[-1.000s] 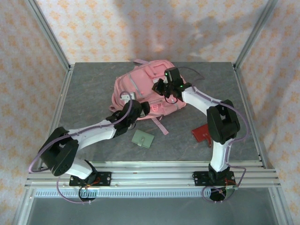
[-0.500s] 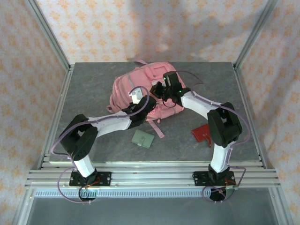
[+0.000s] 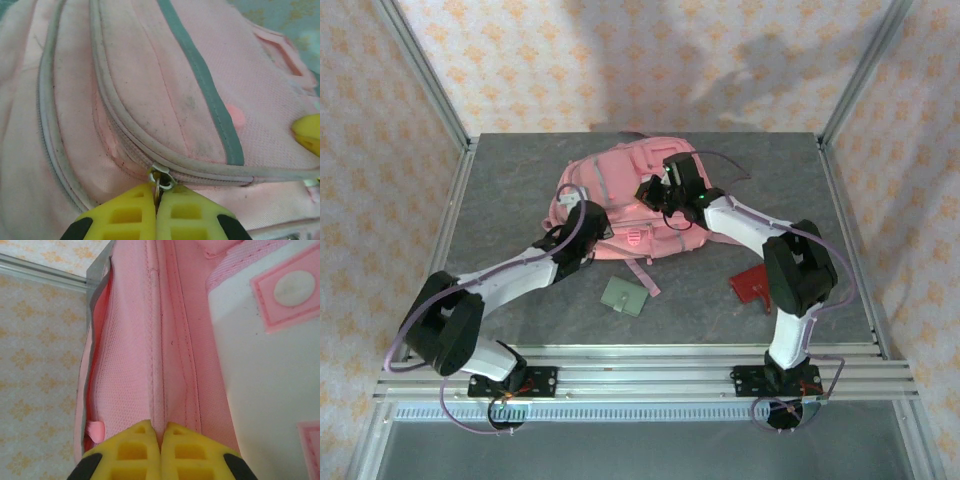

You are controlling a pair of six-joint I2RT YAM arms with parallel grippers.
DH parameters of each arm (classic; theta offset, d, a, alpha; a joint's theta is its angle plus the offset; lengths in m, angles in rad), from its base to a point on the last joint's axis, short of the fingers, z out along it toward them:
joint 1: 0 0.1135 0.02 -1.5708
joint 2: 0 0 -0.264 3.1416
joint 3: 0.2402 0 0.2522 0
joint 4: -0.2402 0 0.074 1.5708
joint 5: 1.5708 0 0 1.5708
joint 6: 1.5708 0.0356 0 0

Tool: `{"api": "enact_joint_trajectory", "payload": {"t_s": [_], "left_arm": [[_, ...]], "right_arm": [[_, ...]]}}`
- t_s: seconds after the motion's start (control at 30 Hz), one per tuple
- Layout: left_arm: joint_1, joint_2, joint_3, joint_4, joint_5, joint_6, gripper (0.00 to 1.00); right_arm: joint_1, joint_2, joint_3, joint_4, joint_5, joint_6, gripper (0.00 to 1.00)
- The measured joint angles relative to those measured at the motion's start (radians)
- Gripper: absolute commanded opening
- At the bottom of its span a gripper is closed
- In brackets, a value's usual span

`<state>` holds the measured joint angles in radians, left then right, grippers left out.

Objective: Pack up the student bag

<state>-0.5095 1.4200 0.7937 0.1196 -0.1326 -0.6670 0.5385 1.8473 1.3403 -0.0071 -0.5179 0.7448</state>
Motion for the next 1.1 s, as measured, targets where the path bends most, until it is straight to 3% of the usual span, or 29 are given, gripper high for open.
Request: {"api": "enact_joint_trajectory", "payload": {"t_s": [0.1, 0.17, 0.57, 0.73, 0.9, 0.97, 1.1], "left_arm": [[0.052, -0.047, -0.020, -0.007, 0.096, 0.033, 0.49], [0.072, -0.059, -0.019, -0.008, 0.138, 0.058, 0.56], [0.076, -0.034, 0.010, -0.016, 0.218, 0.105, 0.62], [0.032, -0.001, 0.024, -0.020, 0.144, 0.108, 0.49], [0.003, 0.043, 0.042, -0.018, 0.090, 0.107, 0.07], [0.000, 0.051, 0.044, -0.017, 0.079, 0.104, 0.00], [-0.001, 0.066, 0.059, -0.018, 0.064, 0.113, 0.00]], "right_arm": [[0.002, -0.003, 0.000, 0.000, -0.003, 0.000, 0.00], [0.001, -0.005, 0.000, 0.000, -0.002, 0.000, 0.00], [0.001, -0.014, 0.000, -0.015, 0.005, 0.000, 0.00], [0.001, -0.014, 0.000, -0.019, 0.005, 0.000, 0.00], [-0.002, -0.014, 0.000, -0.023, 0.009, 0.000, 0.00], [-0.003, -0.014, 0.000, -0.026, 0.016, 0.000, 0.00], [-0.003, -0.014, 0.000, -0.029, 0.029, 0.000, 0.00]]}}
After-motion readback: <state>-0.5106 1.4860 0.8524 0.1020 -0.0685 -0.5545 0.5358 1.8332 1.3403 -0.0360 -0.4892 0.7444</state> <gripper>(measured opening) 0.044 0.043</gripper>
